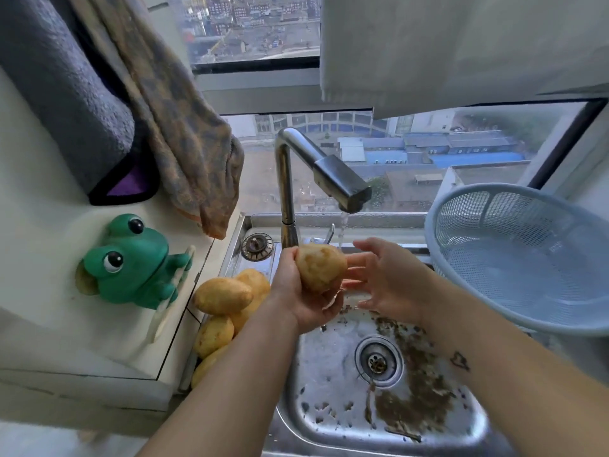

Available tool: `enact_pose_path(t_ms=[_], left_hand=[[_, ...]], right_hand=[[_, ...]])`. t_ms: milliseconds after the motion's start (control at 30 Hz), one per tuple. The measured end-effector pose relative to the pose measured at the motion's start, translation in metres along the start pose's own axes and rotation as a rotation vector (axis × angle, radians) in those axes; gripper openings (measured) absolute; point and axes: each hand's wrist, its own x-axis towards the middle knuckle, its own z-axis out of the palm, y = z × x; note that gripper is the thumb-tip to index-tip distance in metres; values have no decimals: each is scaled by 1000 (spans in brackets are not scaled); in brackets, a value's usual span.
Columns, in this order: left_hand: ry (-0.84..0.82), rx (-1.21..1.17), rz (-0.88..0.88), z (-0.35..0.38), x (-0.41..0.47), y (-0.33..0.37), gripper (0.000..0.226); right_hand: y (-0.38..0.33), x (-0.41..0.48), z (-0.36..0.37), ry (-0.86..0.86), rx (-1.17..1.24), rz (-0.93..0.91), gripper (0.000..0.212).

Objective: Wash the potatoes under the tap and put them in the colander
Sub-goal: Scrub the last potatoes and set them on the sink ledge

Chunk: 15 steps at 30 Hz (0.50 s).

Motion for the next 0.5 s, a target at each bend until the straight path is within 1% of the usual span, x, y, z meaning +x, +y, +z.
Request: enact_pose_path(t_ms=[67, 100, 167, 267, 300, 400, 433, 500], left_hand=[[-29, 86, -25, 9, 0, 2, 47], [-47, 130, -43, 15, 0, 2, 45], [-95, 186, -69, 27, -2, 4, 43], [-190, 223, -100, 39, -1, 8, 53], [-215, 225, -110, 42, -2, 9, 53], [-283, 231, -114, 47, -4, 15, 58], [-285, 249, -110, 49, -4, 16, 59], [-254, 297, -104, 53, -3, 19, 60]], right_hand=[[-1, 0, -5, 82, -66, -45, 28], [-1, 0, -6, 99, -88, -61, 28], [-2, 4, -8, 87, -95, -92, 30], [-3, 7, -7, 89, -36, -188, 24], [-4, 6, -9, 82, -6, -200, 27], [-3, 5, -18, 35, 92, -167, 55], [-3, 4, -21, 49, 130, -154, 55], [0, 3, -25, 65, 192, -165, 40]])
